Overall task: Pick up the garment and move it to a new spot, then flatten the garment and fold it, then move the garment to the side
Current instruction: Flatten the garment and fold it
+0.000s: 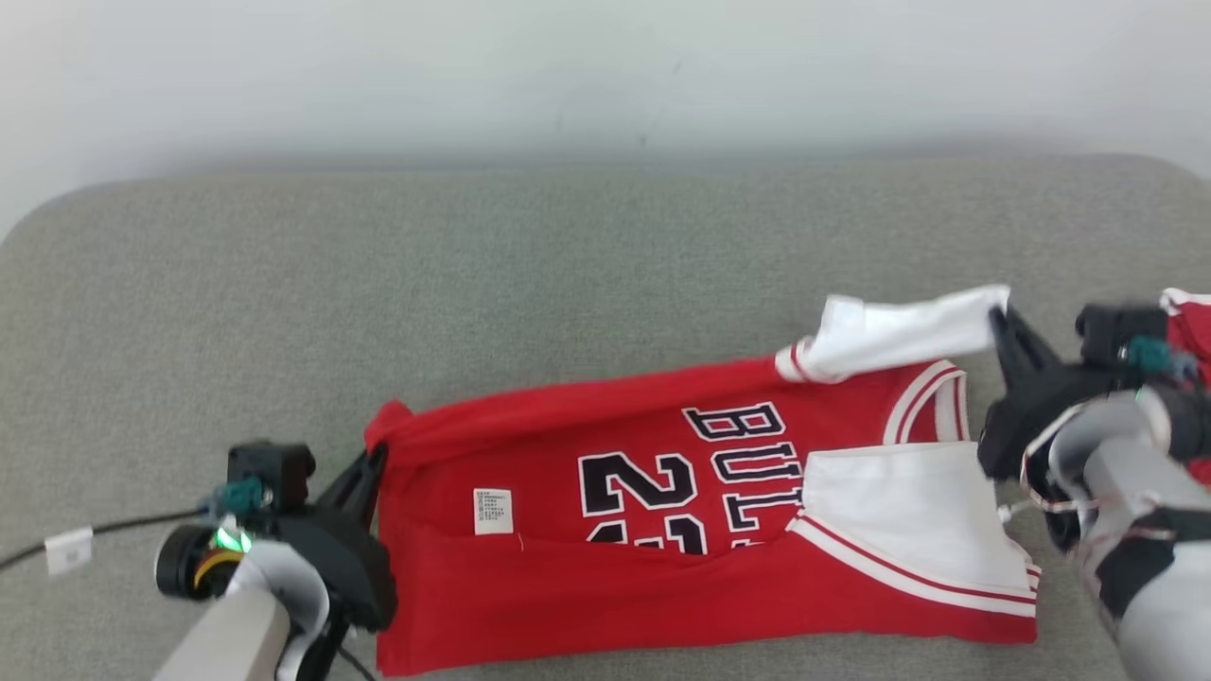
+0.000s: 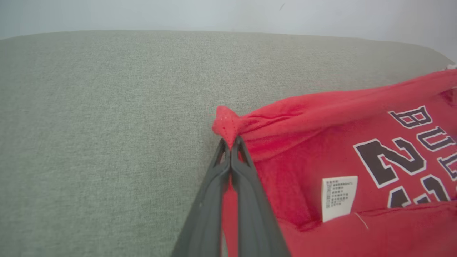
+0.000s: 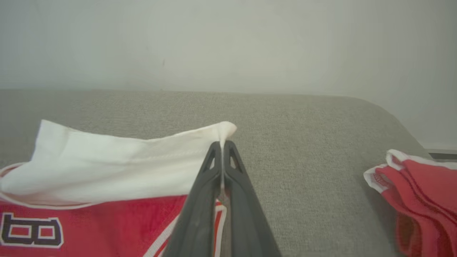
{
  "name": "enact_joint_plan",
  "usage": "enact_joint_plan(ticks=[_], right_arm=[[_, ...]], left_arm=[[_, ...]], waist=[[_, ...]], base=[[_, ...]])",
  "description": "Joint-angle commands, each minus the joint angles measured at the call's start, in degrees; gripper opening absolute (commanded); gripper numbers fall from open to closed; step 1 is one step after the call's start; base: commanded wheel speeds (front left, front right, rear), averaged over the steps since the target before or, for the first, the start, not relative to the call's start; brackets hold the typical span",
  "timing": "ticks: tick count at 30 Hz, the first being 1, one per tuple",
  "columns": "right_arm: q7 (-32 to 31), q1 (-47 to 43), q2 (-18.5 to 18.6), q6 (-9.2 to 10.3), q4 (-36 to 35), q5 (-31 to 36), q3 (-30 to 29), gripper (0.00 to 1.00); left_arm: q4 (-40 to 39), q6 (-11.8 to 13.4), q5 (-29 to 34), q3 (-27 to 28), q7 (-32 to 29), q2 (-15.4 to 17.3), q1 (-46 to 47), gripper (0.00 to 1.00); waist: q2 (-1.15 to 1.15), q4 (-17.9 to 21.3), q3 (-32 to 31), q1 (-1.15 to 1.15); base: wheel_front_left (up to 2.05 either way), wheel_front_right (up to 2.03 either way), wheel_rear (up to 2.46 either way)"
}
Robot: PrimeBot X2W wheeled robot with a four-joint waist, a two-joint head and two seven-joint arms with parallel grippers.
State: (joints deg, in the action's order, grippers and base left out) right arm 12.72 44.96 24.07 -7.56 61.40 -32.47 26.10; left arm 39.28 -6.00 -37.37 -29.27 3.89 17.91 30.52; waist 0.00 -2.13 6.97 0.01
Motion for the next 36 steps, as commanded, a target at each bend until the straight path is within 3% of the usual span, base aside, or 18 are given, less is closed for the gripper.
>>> enact_joint_plan(ticks=[1,13,27,28,29,30,31,32,36], right_arm=[[0.6,-1.5,0.2,0.19,-0.8,-0.6,-0.2,0.0],[2.0,-17.4,-2.0,0.19,-7.8,-5.7,-4.4,0.0],[2.5,-26.8,-4.6,0.19,-13.8,-1.5,-12.5,0.0],[2.5,-27.3,-4.8,0.19,-14.0,-0.8,-13.0,0.0],[2.5,-27.8,-5.1,0.19,-14.1,-0.3,-13.4,0.43],[2.5,-27.8,-5.1,0.19,-14.1,-0.3,-13.4,0.43],[2.5,-28.4,-5.4,0.19,-14.1,0.2,-13.9,1.0],[2.5,-28.8,-5.7,0.19,-14.3,0.6,-14.6,1.0],[2.5,-30.4,-5.9,0.19,-16.7,3.3,-19.9,1.0]], left_arm=[[0.2,0.3,0.1,0.1,0.5,-0.1,-1.4,0.0],[2.8,1.5,-2.2,0.6,7.4,-2.5,-11.3,0.0],[3.4,2.6,-1.6,1.7,10.9,-3.7,-16.2,0.0],[3.4,2.8,-1.2,1.9,11.1,-3.8,-16.5,0.08],[3.0,3.1,-0.9,2.3,11.2,-4.1,-16.7,0.49],[3.0,3.1,-0.9,2.3,11.2,-4.1,-16.7,0.49],[2.9,3.5,-0.5,2.6,11.2,-4.3,-17.2,0.89],[2.4,3.7,0.2,3.0,11.3,-4.4,-17.7,1.0],[-4.9,8.2,5.7,8.6,11.3,-4.6,-21.3,1.0]], waist=[[0.0,1.3,-1.6,-0.01],[0.0,2.5,-4.9,-0.01],[0.0,2.6,-6.9,-0.01],[0.0,2.6,-6.9,-0.01],[0.0,2.6,-7.0,-0.01],[0.0,2.6,-7.0,-0.01],[0.0,2.6,-7.0,-0.01],[0.0,2.6,-7.1,-0.01],[0.0,2.5,-7.2,-0.01]], base=[[0.0,0.0,0.0],[0.0,0.0,0.0],[0.0,0.0,0.0],[0.0,0.0,0.0],[0.0,0.0,0.0],[0.0,0.0,0.0],[0.0,0.0,0.0],[0.0,0.0,0.0],[0.0,0.0,0.0]])
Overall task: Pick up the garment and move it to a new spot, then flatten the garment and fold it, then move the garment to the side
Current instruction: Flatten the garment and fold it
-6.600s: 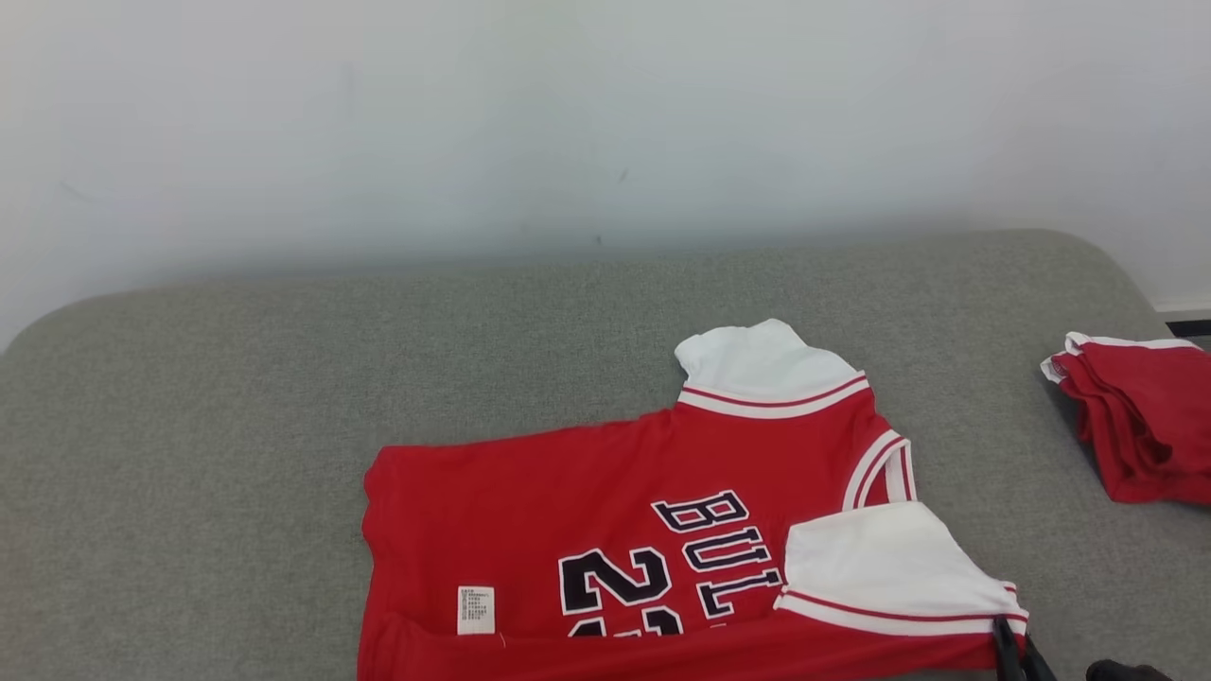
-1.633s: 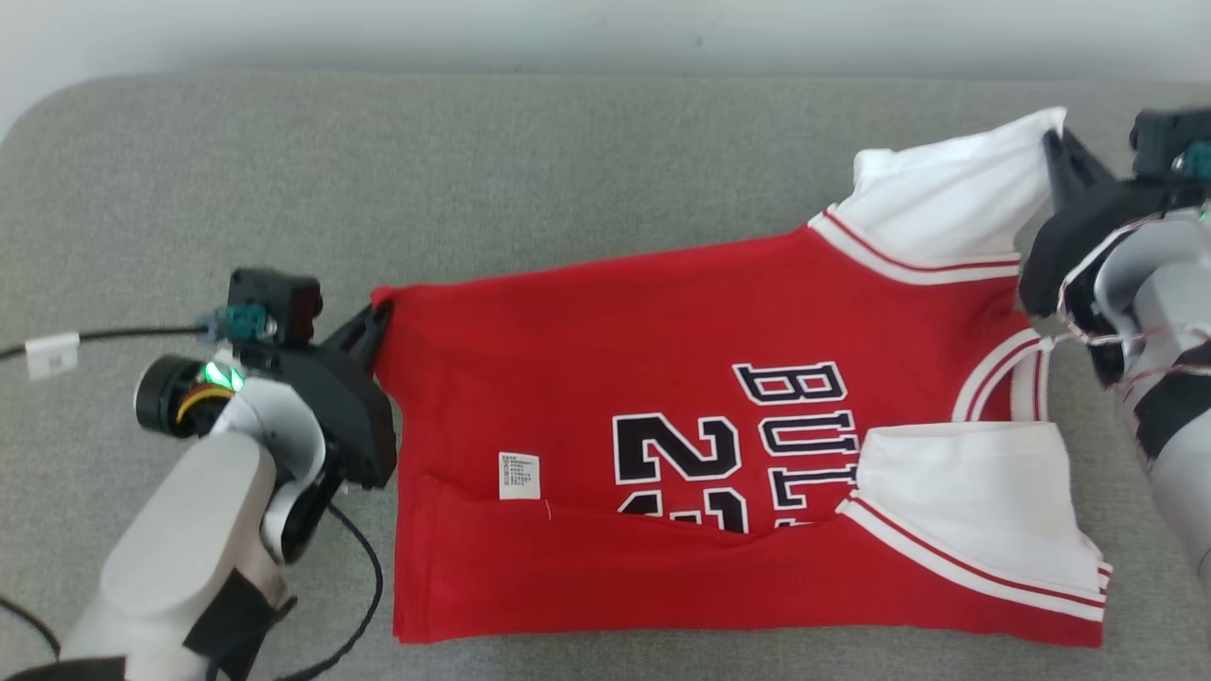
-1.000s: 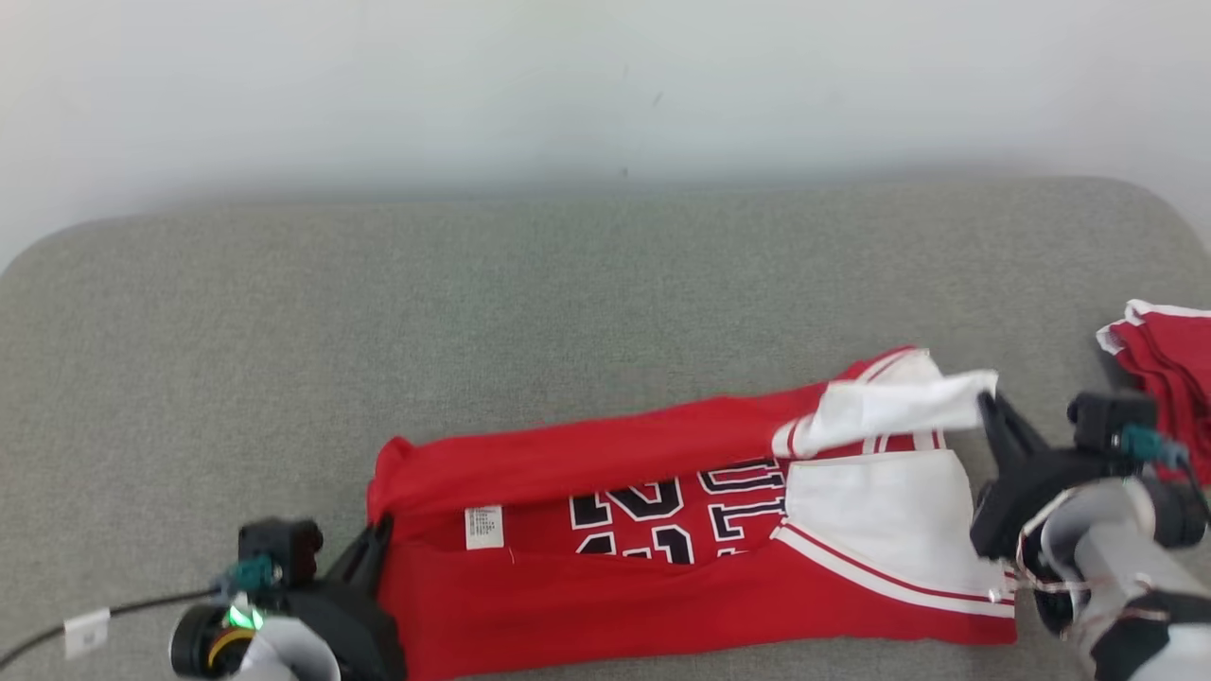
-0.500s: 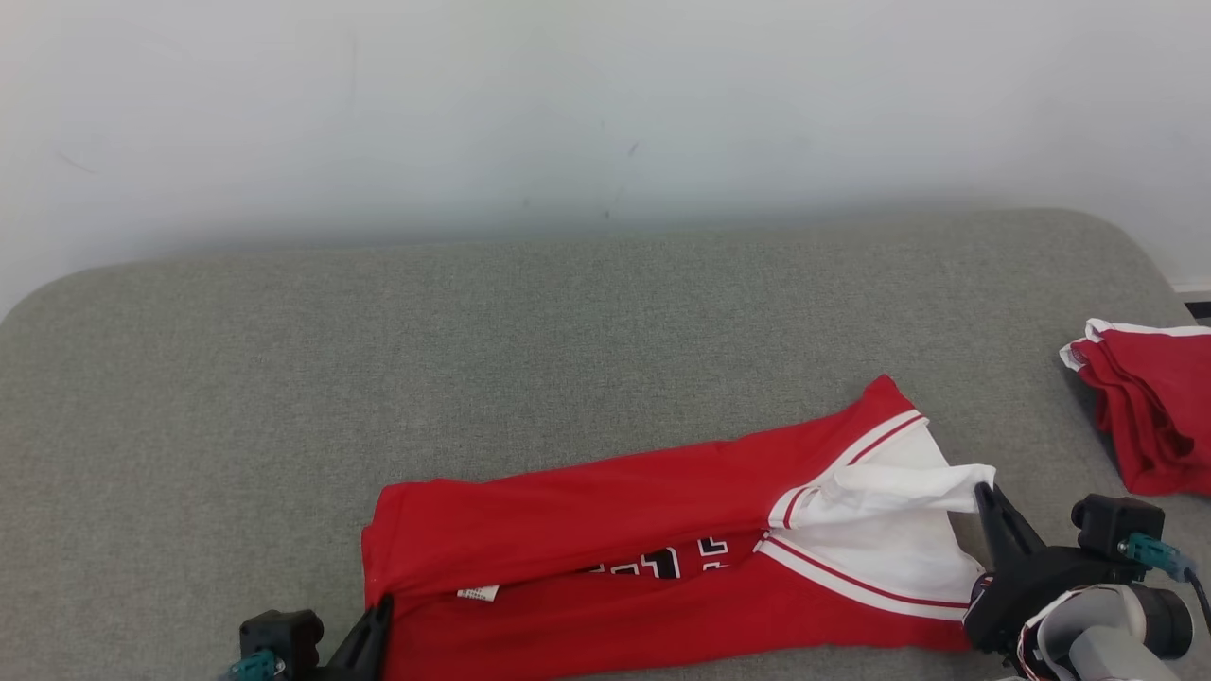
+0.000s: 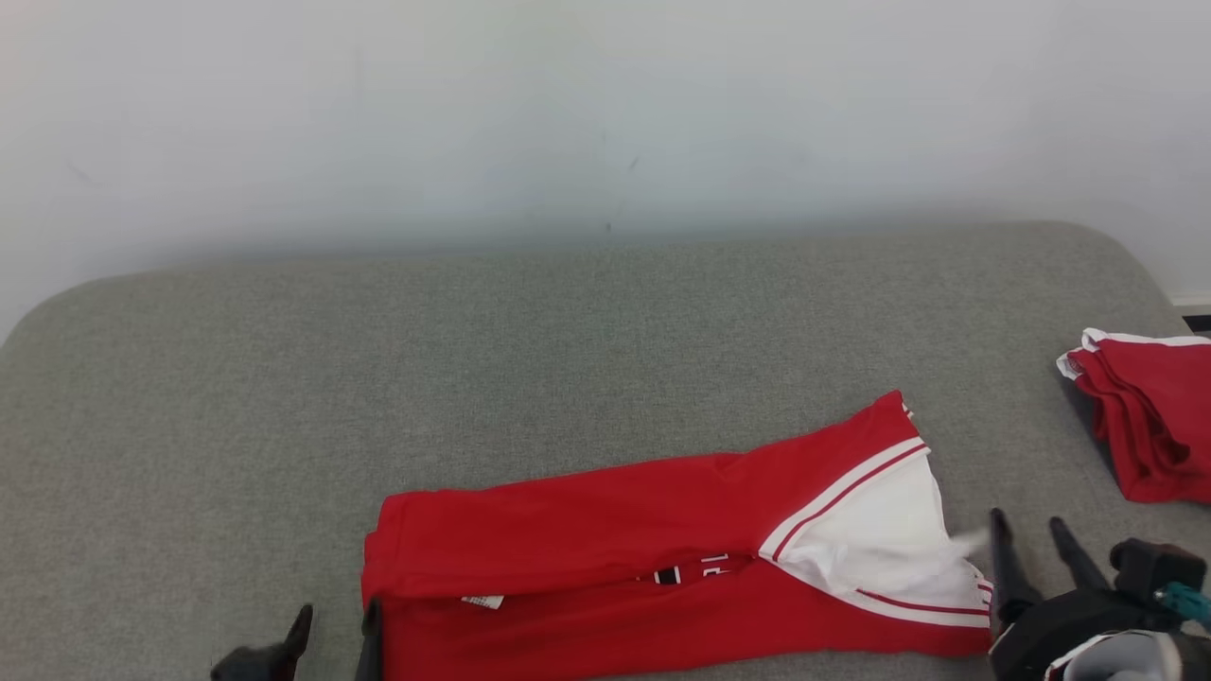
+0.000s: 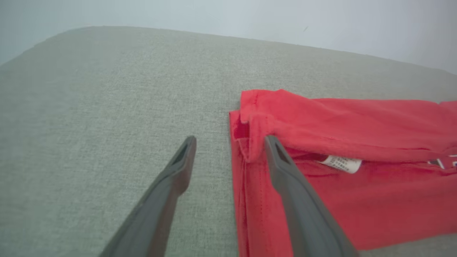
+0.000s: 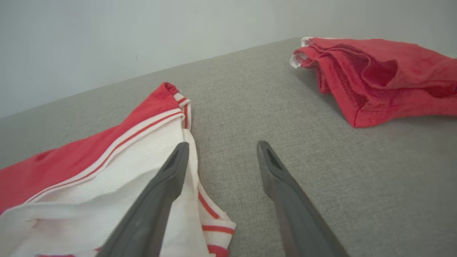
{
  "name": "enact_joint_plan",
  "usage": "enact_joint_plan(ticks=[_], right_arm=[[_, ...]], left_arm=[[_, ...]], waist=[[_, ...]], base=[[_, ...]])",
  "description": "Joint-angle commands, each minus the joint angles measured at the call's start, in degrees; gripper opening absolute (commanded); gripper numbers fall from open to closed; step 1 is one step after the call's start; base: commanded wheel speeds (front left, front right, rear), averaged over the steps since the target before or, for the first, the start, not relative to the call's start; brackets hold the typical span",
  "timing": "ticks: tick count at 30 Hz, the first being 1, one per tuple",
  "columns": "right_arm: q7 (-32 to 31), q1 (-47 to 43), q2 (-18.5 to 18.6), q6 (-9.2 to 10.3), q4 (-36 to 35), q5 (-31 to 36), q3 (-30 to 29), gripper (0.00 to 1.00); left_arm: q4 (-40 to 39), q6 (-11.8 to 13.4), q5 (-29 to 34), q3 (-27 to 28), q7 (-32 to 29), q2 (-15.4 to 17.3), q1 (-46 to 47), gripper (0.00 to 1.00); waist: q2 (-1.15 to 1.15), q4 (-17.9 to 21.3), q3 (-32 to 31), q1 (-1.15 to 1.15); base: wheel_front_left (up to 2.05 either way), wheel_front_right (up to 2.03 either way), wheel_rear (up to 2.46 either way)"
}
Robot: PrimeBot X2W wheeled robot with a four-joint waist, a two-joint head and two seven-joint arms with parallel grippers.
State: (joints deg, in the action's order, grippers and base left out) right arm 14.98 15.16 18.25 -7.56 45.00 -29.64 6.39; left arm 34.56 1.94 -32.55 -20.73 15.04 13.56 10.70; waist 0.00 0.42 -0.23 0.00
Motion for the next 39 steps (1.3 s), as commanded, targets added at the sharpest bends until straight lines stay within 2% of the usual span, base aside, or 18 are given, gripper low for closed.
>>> enact_joint_plan(ticks=[1,4,8,13,23,36,37,38,39], right_arm=[[0.2,-1.2,-0.2,0.19,-1.1,1.2,-1.9,1.0],[0.2,-2.6,-1.4,0.19,-2.9,4.2,-4.9,1.0],[-0.2,-2.4,-2.8,0.19,-4.3,7.1,-5.3,1.0],[-2.9,-0.4,-3.0,0.18,-4.7,9.8,-4.8,1.0],[-12.1,4.6,-1.0,0.19,-1.9,13.2,-3.4,1.0],[-20.9,7.1,-1.3,0.19,3.6,9.2,1.6,1.0],[-21.1,7.1,-1.3,0.17,3.4,8.7,2.5,0.64],[-21.4,7.1,-1.4,0.14,3.2,7.8,3.4,0.39],[-21.4,7.1,-1.4,0.14,3.2,7.8,3.4,0.39]], left_arm=[[-1.9,1.2,2.4,1.3,0.1,-0.6,-3.0,1.0],[-7.0,3.6,7.3,5.2,0.1,-1.8,-6.8,1.0],[-11.0,4.6,12.7,8.3,0.2,-3.9,-10.8,1.0],[-13.0,4.5,18.2,10.4,0.1,-5.6,-11.7,1.0],[-14.5,2.7,23.1,13.2,0.2,-8.5,-9.9,1.0],[-14.2,0.7,25.4,15.5,0.2,-10.3,-7.9,1.0],[-14.1,0.7,25.3,15.6,0.2,-10.3,-7.9,1.0],[-14.1,0.6,25.3,15.7,0.2,-10.4,-7.7,1.0],[-14.1,0.6,25.3,15.7,0.2,-10.4,-7.7,1.0]], waist=[[0.0,0.0,-0.1,0.0],[0.0,0.0,-0.4,0.0],[0.0,-0.2,-0.5,0.0],[0.0,-1.0,0.4,0.0],[0.0,-3.1,4.5,0.0],[0.0,-4.5,7.8,0.0],[0.0,-4.5,8.0,0.0],[0.0,-4.5,8.2,0.0],[0.0,-4.5,8.2,0.0]], base=[[0.0,0.0,0.0],[0.0,0.0,0.0],[0.0,0.0,0.0],[0.0,0.0,0.0],[0.0,0.0,0.0],[0.0,0.0,0.0],[0.0,0.0,0.0],[0.0,0.0,0.0],[0.0,0.0,0.0]])
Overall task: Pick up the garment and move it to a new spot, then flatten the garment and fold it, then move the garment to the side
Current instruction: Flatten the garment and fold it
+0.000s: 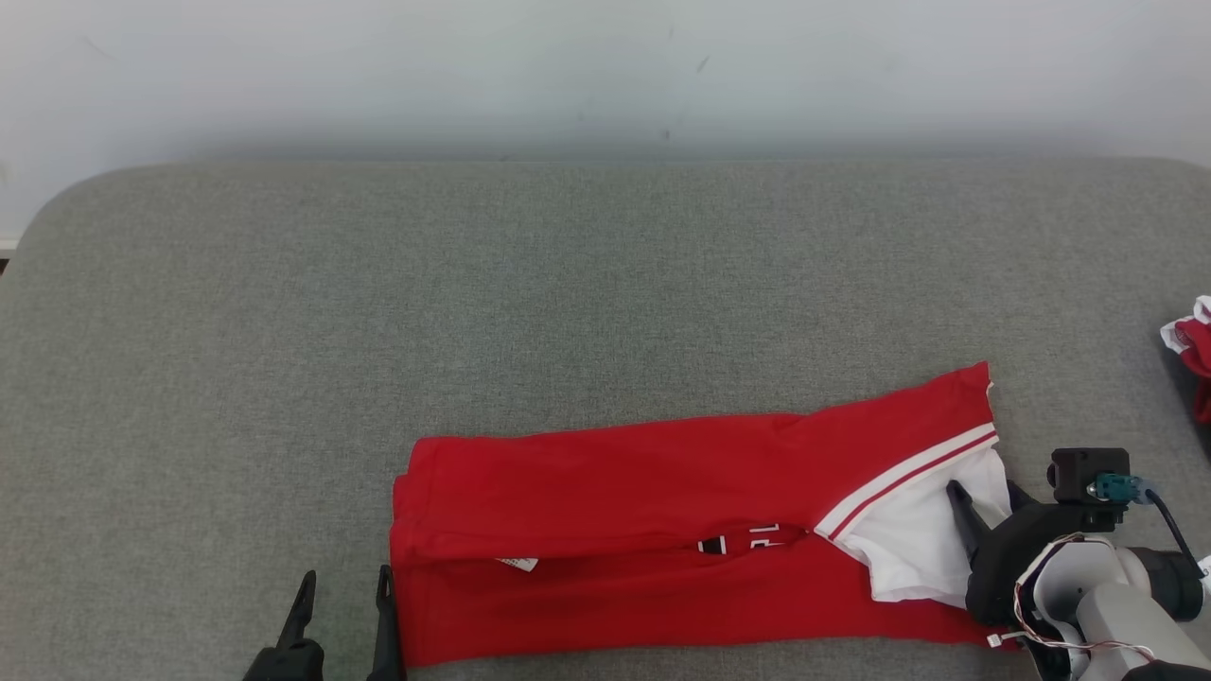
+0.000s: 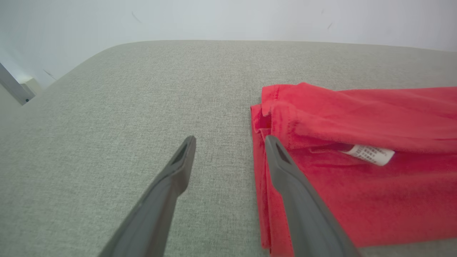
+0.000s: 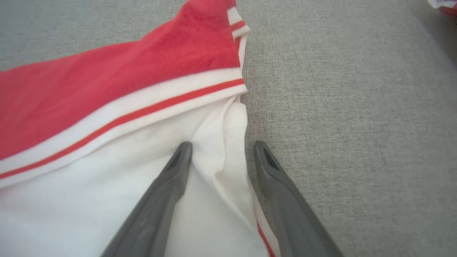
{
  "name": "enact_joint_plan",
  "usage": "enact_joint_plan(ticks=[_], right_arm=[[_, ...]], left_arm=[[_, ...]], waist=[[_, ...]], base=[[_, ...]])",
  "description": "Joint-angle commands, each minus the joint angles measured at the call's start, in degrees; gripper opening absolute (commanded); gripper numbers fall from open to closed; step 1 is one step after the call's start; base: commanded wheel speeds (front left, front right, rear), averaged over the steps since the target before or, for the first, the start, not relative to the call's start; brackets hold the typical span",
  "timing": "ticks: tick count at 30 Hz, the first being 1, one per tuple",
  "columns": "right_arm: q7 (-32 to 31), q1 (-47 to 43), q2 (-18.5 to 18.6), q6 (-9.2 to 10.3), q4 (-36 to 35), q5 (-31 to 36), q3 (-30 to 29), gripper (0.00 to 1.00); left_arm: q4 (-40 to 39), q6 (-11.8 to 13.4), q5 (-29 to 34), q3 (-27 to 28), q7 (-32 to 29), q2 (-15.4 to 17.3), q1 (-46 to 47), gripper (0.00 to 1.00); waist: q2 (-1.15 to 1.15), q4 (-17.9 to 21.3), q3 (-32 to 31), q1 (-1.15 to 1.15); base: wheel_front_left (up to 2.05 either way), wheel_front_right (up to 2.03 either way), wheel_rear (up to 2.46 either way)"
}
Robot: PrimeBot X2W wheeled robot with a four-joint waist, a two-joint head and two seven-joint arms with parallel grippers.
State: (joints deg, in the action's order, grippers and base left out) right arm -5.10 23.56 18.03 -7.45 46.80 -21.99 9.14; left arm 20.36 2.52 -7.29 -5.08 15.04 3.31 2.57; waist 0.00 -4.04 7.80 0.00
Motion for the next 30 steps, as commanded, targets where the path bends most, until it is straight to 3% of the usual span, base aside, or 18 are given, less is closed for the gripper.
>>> enact_joint_plan(ticks=[1,6,12,19,24,30], right_arm=[[-1.6,-1.4,-1.2,-0.01,1.2,-0.8,1.2,0.0],[-0.1,-0.9,0.8,0.06,1.6,-3.5,1.4,0.0],[6.1,0.8,3.6,0.27,5.1,-2.7,-4.1,0.0],[12.0,2.4,3.0,0.11,7.2,0.0,-8.3,0.0],[12.9,1.3,0.0,0.07,3.1,-0.3,-5.6,0.0],[9.5,-2.3,-2.4,0.07,-7.5,-4.2,0.6,0.0]], left_arm=[[0.1,-0.1,0.1,0.2,0.2,-0.2,0.6,1.0],[0.1,-0.2,0.1,0.6,0.2,-0.4,0.9,1.0],[0.3,-0.3,-0.1,0.7,0.2,-0.4,0.8,1.0],[0.8,-0.2,-1.3,0.1,0.2,-0.4,-0.8,1.0],[1.2,-0.2,-1.8,-0.4,0.2,-0.4,-1.5,1.0],[1.6,-0.4,-2.2,-1.1,0.2,-0.5,-2.1,1.0]], waist=[[0.0,-0.1,0.3,0.0],[0.0,0.0,0.6,0.0],[0.0,0.0,0.2,0.0],[0.0,1.1,-1.5,0.0],[0.0,2.4,-3.0,0.0],[0.0,3.8,-4.5,0.0]], base=[[0.0,0.0,0.0],[0.0,0.0,0.0],[0.0,0.0,0.0],[0.0,0.0,0.0],[0.0,0.0,0.0],[0.0,0.0,0.0]])
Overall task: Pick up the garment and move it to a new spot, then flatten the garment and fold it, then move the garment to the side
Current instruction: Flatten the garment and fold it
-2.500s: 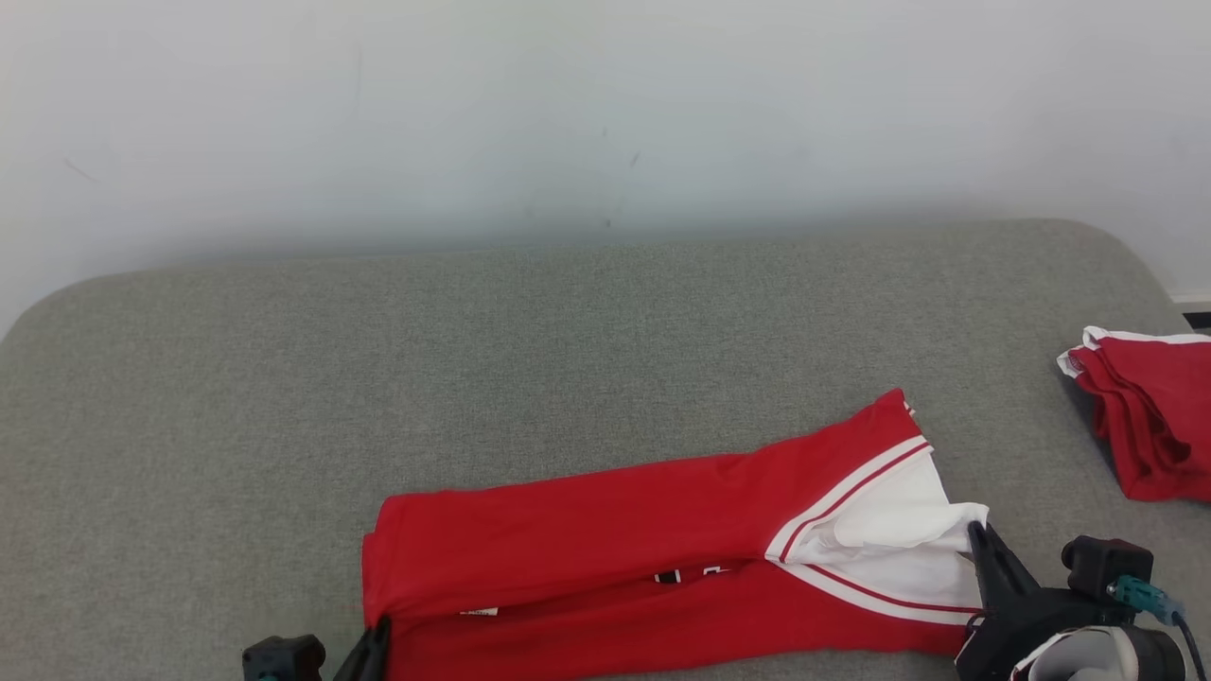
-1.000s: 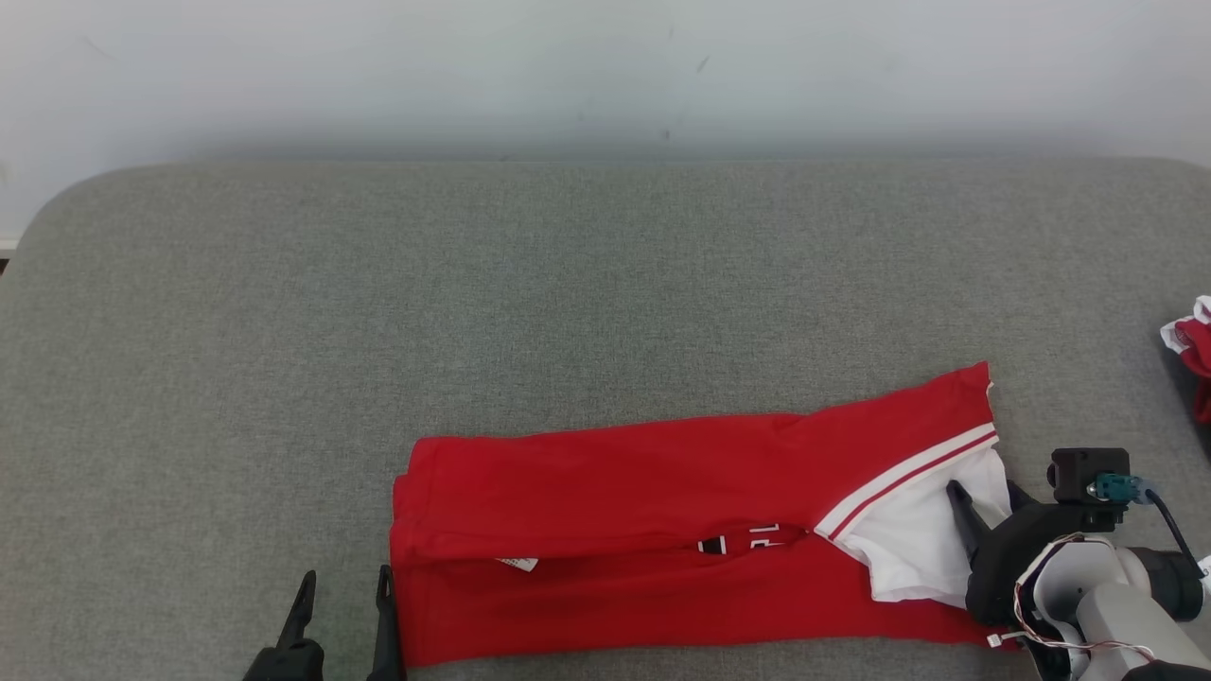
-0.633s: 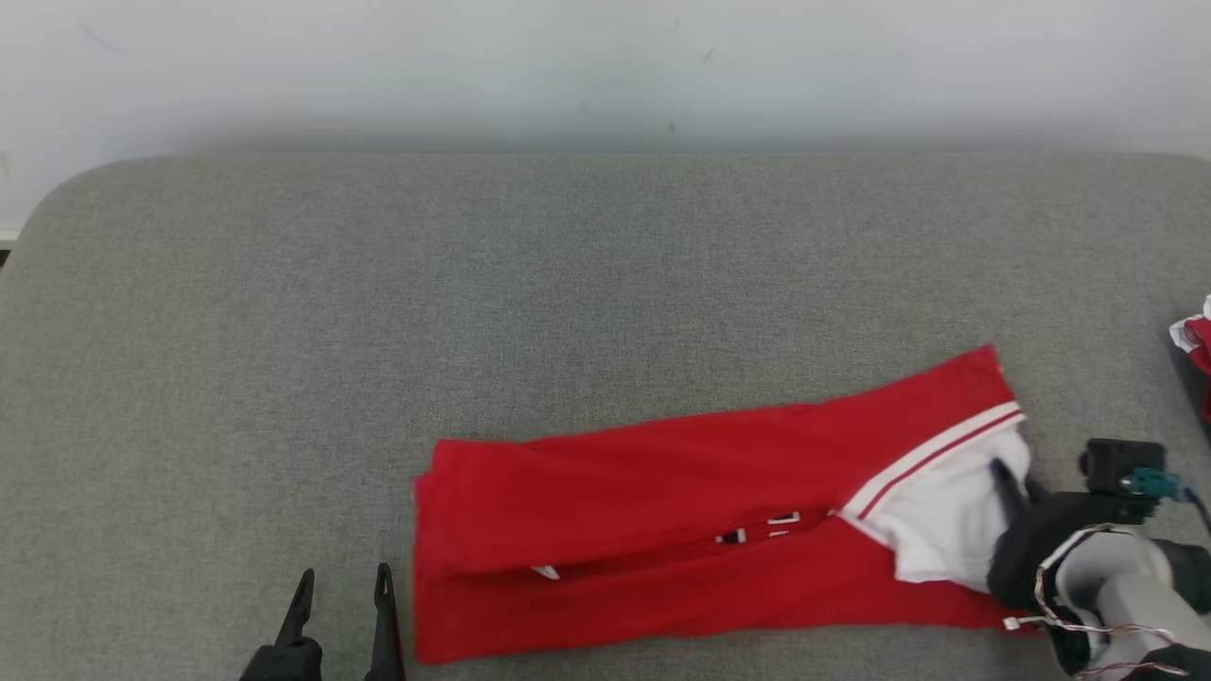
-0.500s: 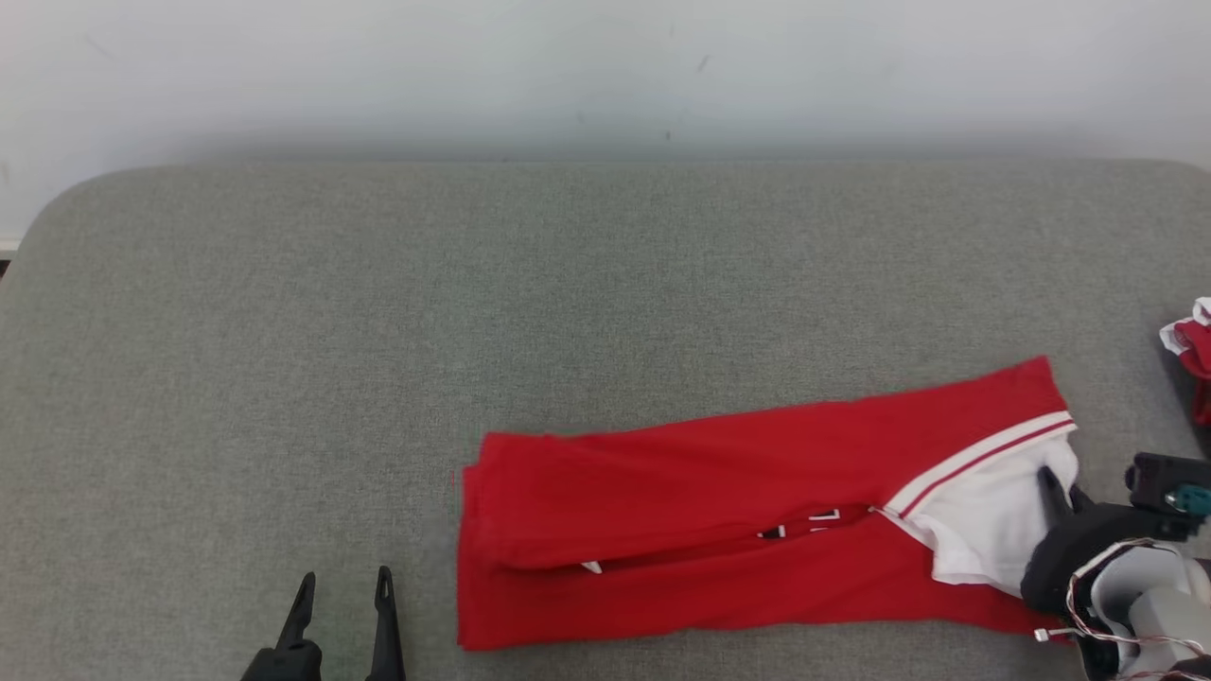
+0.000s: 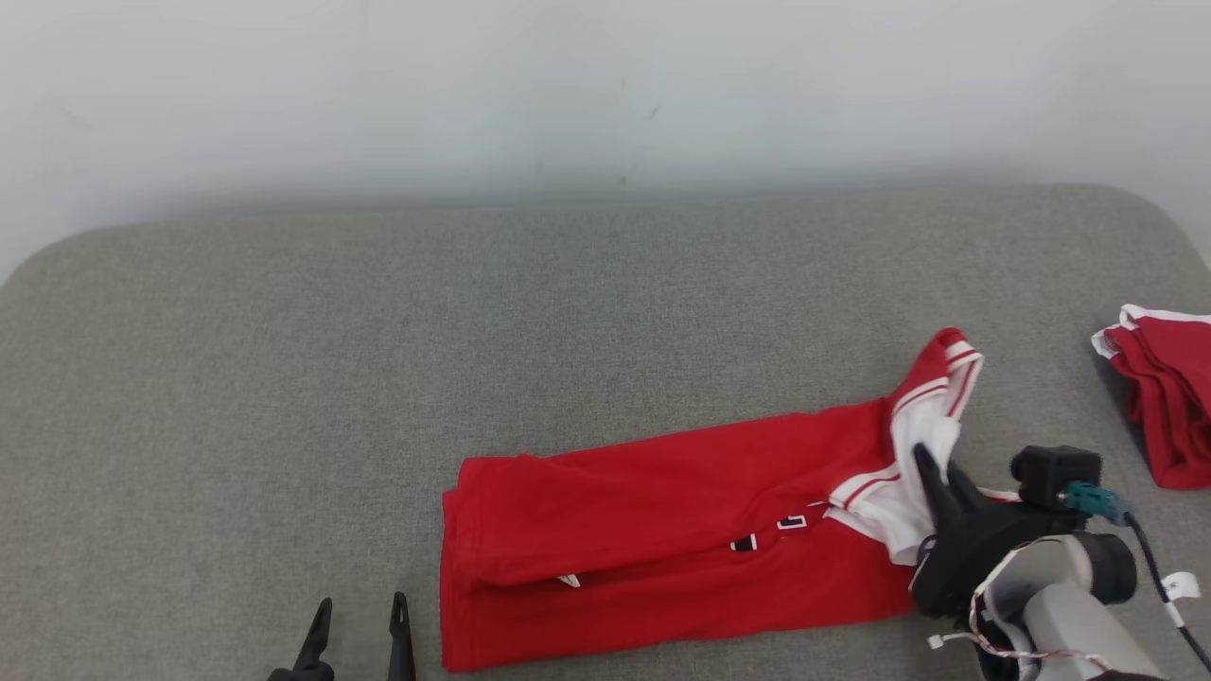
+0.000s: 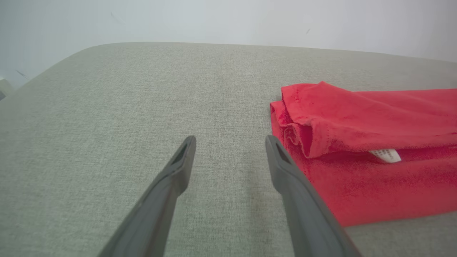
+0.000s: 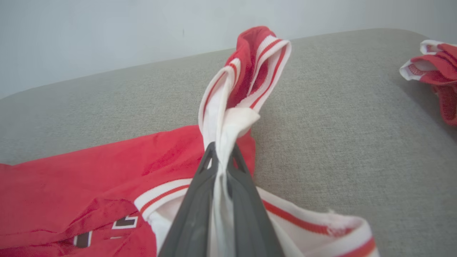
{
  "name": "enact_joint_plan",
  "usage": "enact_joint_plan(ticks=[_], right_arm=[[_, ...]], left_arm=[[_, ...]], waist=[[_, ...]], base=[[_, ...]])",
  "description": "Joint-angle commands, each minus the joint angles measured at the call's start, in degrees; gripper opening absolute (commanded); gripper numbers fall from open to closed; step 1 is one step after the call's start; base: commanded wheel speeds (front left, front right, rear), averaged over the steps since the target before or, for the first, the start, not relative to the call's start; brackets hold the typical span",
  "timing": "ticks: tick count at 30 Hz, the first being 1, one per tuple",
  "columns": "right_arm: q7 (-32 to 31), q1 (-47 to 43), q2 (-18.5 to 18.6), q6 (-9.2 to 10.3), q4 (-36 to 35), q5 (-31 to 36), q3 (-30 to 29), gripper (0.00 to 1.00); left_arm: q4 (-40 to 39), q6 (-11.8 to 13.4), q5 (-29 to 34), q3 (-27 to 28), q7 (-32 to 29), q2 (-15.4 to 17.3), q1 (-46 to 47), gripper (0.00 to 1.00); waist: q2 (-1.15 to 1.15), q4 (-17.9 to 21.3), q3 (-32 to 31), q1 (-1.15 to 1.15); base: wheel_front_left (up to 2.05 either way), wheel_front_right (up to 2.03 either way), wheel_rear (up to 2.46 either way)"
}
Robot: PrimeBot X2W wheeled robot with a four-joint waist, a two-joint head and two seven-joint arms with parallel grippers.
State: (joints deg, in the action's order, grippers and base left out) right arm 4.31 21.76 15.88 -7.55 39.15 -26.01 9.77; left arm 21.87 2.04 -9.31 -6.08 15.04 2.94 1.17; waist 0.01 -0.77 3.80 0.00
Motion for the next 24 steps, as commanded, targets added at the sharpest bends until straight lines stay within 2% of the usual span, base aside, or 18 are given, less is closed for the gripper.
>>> enact_joint_plan(ticks=[1,6,10,16,24], right_arm=[[-0.9,-1.3,-0.6,0.17,-1.9,-0.9,1.3,0.0],[-5.4,-4.6,-1.9,0.17,-11.3,-3.0,7.1,0.0],[-8.0,-6.2,-3.5,0.17,-15.7,-3.6,9.9,0.0],[-9.7,-5.7,-6.0,0.17,-16.6,-3.1,12.4,0.0],[-9.9,-2.1,-9.7,0.17,-13.3,-2.4,16.7,0.0]], left_arm=[[0.1,0.2,-0.3,-0.2,0.2,-0.1,-0.8,1.0],[0.4,-0.4,0.0,-1.5,0.2,-0.1,-0.8,1.0],[0.7,-1.1,0.4,-2.7,0.2,-0.1,-0.8,1.0],[1.1,-1.7,0.9,-4.7,0.2,-0.1,-0.7,1.0],[2.1,-1.6,0.4,-7.5,0.2,-0.1,0.0,1.0]], waist=[[-0.01,0.6,-0.7,0.0],[-0.01,-0.1,-1.4,0.0],[-0.01,-2.1,-1.7,0.0],[-0.01,-5.8,-1.5,0.0],[-0.01,-12.1,-0.9,0.0]], base=[[0.0,0.0,0.0],[0.0,0.0,0.0],[0.0,0.0,0.0],[0.0,0.0,0.0],[0.0,0.0,0.0]])
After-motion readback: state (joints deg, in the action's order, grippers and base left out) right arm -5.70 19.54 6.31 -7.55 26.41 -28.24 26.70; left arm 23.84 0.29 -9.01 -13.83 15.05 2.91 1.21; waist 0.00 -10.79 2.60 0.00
